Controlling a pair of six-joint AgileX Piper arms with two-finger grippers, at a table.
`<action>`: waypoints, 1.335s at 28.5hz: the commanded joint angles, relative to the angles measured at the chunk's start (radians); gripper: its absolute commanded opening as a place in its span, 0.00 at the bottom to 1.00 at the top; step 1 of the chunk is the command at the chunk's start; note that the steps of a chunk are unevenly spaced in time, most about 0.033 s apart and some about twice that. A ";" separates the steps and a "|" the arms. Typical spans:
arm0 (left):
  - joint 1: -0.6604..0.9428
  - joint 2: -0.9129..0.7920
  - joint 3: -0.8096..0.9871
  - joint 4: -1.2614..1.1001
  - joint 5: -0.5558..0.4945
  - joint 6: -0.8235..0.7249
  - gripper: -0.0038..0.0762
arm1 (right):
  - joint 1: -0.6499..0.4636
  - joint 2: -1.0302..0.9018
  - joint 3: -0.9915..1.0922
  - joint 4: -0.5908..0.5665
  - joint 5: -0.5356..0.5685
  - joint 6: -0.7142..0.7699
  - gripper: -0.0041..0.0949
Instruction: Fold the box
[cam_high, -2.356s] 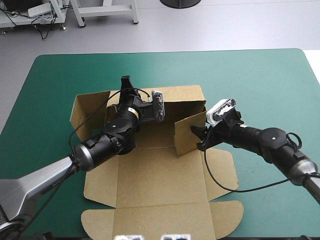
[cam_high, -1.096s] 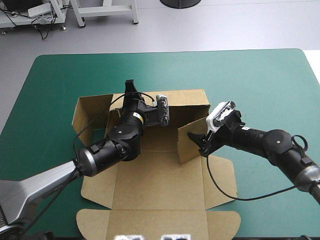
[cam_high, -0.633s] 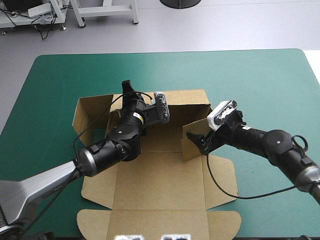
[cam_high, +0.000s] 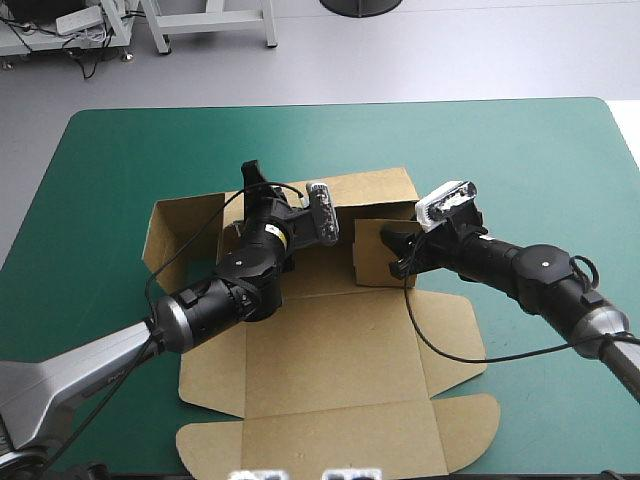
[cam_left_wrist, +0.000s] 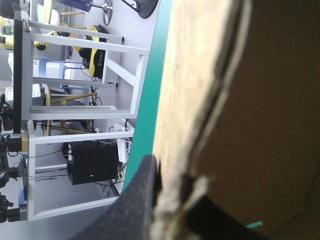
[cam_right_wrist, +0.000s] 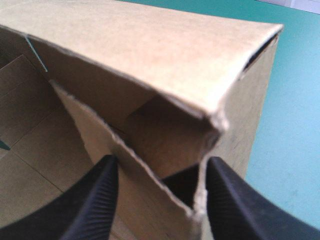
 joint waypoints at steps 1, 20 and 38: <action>-0.006 -0.030 -0.021 -0.076 -0.022 -0.023 0.04 | -0.002 -0.024 -0.039 0.031 0.072 -0.043 0.28; -0.006 -0.063 -0.021 -0.170 -0.032 0.050 0.04 | -0.002 -0.024 -0.039 -0.004 0.205 -0.092 0.03; -0.118 -0.250 -0.021 -0.314 -0.089 0.052 0.80 | -0.002 -0.024 -0.039 -0.088 0.046 -0.013 0.03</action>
